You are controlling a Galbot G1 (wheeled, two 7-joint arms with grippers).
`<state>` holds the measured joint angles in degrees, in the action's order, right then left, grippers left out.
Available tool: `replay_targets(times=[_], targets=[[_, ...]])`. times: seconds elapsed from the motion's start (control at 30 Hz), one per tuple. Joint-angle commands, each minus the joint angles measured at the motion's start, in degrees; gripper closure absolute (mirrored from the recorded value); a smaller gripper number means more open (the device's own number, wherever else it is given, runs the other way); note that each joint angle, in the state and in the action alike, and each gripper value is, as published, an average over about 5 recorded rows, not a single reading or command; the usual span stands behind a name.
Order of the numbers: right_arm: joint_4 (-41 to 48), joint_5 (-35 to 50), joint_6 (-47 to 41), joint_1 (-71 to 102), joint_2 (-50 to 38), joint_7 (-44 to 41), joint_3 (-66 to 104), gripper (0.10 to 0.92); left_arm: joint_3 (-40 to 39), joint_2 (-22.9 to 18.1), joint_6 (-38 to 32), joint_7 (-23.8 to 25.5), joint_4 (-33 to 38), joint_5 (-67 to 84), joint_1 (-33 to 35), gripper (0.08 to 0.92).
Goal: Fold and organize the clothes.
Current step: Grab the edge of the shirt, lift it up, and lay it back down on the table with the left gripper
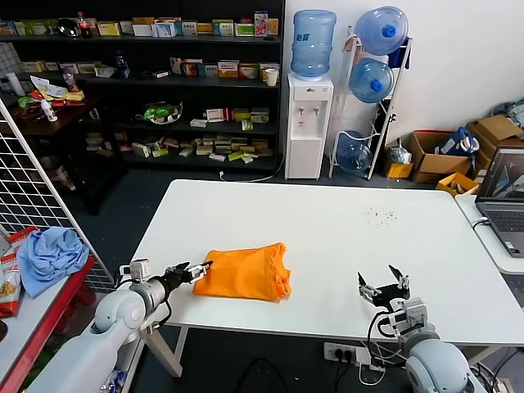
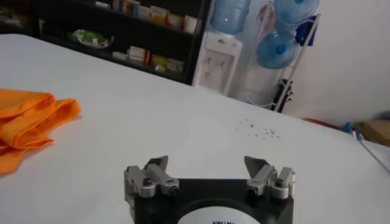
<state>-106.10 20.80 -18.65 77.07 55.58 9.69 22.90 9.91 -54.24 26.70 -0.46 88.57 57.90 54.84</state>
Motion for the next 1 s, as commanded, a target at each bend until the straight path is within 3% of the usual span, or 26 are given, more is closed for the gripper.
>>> replay_targets(times=[0.03,0.53,1.0], targets=[[-0.1,0.4,0.1,0.7,-0.4,-0.1,0.8,0.203,1.2,-1.3,0.7,7.0,-4.2,0.2,-0.4,0.177],[-0.1,0.9,-0.3,-0.1,-0.4,0.2,0.4,0.203,-0.5,-2.1,1.3,8.1,-2.8,-2.6,-0.2,0.189],[-0.2,1.0,-0.5,-0.5,-0.6,0.6,-0.1,0.203,-0.9,-2.8,-2.1,7.6,-2.0,-6.2,-0.5,0.571]])
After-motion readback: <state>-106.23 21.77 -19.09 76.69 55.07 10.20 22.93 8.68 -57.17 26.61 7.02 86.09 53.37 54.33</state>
